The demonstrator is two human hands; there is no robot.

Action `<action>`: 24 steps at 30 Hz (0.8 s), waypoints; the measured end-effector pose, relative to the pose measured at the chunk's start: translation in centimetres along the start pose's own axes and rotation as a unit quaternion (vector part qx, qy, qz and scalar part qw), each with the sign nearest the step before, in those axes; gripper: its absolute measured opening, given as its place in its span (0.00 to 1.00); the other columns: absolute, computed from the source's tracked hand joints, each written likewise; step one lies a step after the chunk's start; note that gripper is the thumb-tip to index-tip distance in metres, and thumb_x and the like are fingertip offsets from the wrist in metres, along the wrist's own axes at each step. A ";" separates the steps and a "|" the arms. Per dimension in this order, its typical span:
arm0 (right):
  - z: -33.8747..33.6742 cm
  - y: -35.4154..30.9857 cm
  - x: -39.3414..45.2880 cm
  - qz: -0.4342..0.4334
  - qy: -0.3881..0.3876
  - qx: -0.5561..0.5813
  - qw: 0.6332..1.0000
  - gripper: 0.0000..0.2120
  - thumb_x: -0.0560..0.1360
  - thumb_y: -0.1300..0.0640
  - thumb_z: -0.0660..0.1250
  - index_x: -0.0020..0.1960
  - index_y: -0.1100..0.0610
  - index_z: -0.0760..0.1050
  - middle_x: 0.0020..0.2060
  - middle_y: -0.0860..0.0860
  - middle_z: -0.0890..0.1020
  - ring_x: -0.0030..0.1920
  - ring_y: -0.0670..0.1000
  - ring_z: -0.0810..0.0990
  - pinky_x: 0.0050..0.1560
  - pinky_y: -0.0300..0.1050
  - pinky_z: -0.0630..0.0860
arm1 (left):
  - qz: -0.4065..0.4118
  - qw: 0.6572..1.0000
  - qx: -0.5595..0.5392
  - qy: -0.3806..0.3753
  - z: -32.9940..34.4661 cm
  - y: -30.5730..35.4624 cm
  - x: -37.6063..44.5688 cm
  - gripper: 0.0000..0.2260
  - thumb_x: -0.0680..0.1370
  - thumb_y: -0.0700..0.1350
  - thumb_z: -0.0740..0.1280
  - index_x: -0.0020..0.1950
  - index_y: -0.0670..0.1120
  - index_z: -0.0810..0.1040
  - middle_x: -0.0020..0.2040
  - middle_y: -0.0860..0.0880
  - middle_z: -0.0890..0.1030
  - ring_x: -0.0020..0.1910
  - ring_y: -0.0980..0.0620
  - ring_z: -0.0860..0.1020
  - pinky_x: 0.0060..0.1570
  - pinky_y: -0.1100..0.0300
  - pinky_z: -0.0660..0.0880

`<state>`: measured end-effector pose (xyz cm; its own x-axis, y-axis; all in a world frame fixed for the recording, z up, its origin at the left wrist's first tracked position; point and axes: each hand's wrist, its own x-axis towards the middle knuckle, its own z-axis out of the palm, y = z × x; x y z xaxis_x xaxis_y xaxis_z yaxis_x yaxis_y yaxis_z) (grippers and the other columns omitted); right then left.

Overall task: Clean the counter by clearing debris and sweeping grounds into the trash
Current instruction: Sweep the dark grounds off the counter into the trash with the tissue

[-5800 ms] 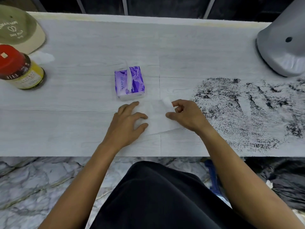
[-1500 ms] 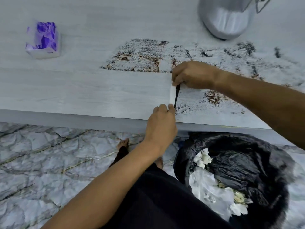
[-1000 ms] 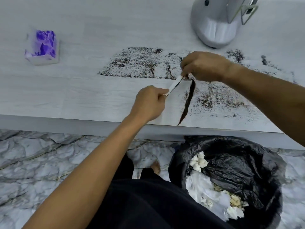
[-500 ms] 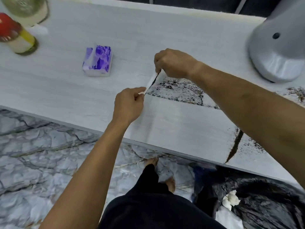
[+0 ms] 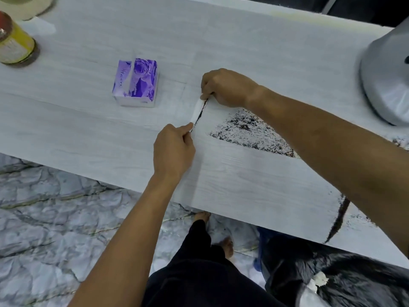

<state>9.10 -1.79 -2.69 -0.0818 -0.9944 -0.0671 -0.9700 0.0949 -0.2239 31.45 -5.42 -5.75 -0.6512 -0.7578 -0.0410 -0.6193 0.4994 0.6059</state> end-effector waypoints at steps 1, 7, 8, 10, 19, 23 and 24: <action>0.1 0.5 -0.9 0.000 0.000 0.004 1.000 0.10 0.78 0.64 0.67 0.55 0.59 0.84 0.54 0.53 0.82 0.54 0.55 0.80 0.45 0.41 0.69 | 0.014 1.000 0.008 -0.006 0.6 0.7 -0.6 0.15 0.81 0.43 0.62 0.65 0.50 0.80 0.40 0.48 0.80 0.34 0.54 0.73 0.36 0.62 0.67; -0.7 3.6 -9.0 -0.007 -0.011 -0.010 1.000 0.07 0.77 0.59 0.70 0.50 0.60 0.85 0.49 0.54 0.83 0.47 0.55 0.82 0.43 0.49 0.78 | 0.081 0.995 0.019 -0.051 5.0 6.5 -5.2 0.15 0.81 0.42 0.62 0.68 0.49 0.77 0.45 0.45 0.77 0.41 0.48 0.76 0.35 0.57 0.70; -0.8 4.2 -10.8 -0.002 -0.010 -0.013 1.000 0.07 0.77 0.60 0.70 0.50 0.60 0.85 0.48 0.54 0.83 0.47 0.56 0.82 0.44 0.51 0.78 | 0.091 0.994 0.019 -0.061 6.0 7.6 -6.0 0.16 0.82 0.42 0.61 0.68 0.49 0.77 0.44 0.45 0.76 0.42 0.48 0.76 0.35 0.57 0.69; -0.8 5.6 -14.6 0.016 -0.003 -0.020 1.000 0.07 0.76 0.61 0.70 0.49 0.61 0.85 0.48 0.54 0.83 0.47 0.56 0.82 0.45 0.52 0.79 | 0.120 0.989 0.033 -0.078 8.0 10.1 -7.8 0.16 0.82 0.42 0.61 0.69 0.49 0.76 0.43 0.47 0.74 0.42 0.48 0.75 0.34 0.58 0.67; -0.1 11.2 -35.3 0.149 0.024 -0.022 0.988 0.09 0.76 0.63 0.68 0.53 0.59 0.85 0.49 0.53 0.83 0.46 0.55 0.82 0.47 0.53 0.81 | 0.206 0.967 0.051 -0.138 16.6 20.4 -15.2 0.18 0.81 0.40 0.61 0.70 0.51 0.75 0.49 0.44 0.75 0.47 0.45 0.75 0.37 0.53 0.73; -0.2 12.0 -39.8 0.167 0.015 -0.045 0.985 0.12 0.74 0.68 0.66 0.53 0.61 0.84 0.49 0.56 0.83 0.47 0.57 0.82 0.48 0.54 0.81 | 0.237 0.954 0.064 -0.171 17.9 23.5 -17.1 0.18 0.78 0.38 0.63 0.67 0.50 0.78 0.48 0.45 0.74 0.44 0.47 0.73 0.34 0.55 0.69; -0.3 12.3 -40.3 0.175 0.006 -0.051 0.983 0.12 0.74 0.68 0.67 0.53 0.60 0.84 0.50 0.55 0.83 0.48 0.57 0.82 0.48 0.55 0.81 | 0.244 0.950 0.067 -0.183 18.0 23.9 -17.2 0.17 0.78 0.38 0.64 0.66 0.49 0.79 0.49 0.45 0.75 0.45 0.46 0.74 0.36 0.55 0.72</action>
<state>0.43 39.40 -2.44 -0.4170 -0.9021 -0.1112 -0.8997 0.4270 -0.0908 19.94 27.08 -4.89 -0.9690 -0.2374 -0.0686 -0.2379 0.8211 0.5188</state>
